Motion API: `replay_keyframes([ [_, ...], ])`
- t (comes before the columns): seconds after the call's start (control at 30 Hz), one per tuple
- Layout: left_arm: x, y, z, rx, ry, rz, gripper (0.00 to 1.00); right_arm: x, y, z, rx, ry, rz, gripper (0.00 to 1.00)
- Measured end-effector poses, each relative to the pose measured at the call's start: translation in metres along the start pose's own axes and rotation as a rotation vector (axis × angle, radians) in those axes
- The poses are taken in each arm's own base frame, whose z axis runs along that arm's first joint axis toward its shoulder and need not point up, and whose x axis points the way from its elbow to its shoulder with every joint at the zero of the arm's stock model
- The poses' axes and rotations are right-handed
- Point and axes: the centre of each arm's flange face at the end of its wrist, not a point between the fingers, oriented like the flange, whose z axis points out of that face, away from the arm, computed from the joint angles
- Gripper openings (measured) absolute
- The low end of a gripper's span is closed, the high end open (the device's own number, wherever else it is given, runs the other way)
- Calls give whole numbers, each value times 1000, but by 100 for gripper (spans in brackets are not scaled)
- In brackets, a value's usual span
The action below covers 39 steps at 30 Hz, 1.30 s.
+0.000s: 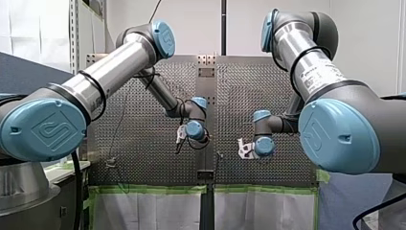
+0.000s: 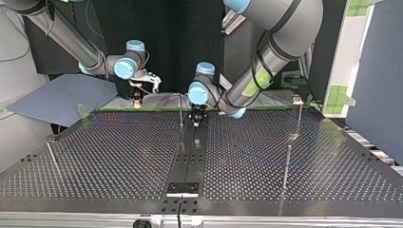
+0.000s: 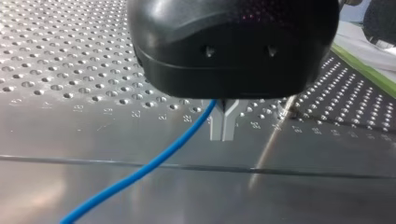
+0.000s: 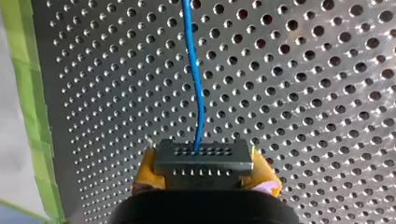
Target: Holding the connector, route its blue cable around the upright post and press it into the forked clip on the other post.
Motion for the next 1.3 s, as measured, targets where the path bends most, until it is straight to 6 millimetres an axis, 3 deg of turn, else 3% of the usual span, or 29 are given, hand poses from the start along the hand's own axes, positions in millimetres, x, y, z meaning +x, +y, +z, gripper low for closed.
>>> replay_keyframes([
  [1.17,18,10,-8,-6,76,28,0,-2,3,-1,-2,-18,5,0],
  [1.2,18,10,-9,-6,78,30,12,-2,3,-1,-2,-18,5,0],
  [1.23,18,10,-9,-6,81,33,12,-2,3,-1,-2,-18,5,0],
  [1.3,19,10,-10,-6,90,44,31,-2,3,-1,-2,-18,5,0],
])
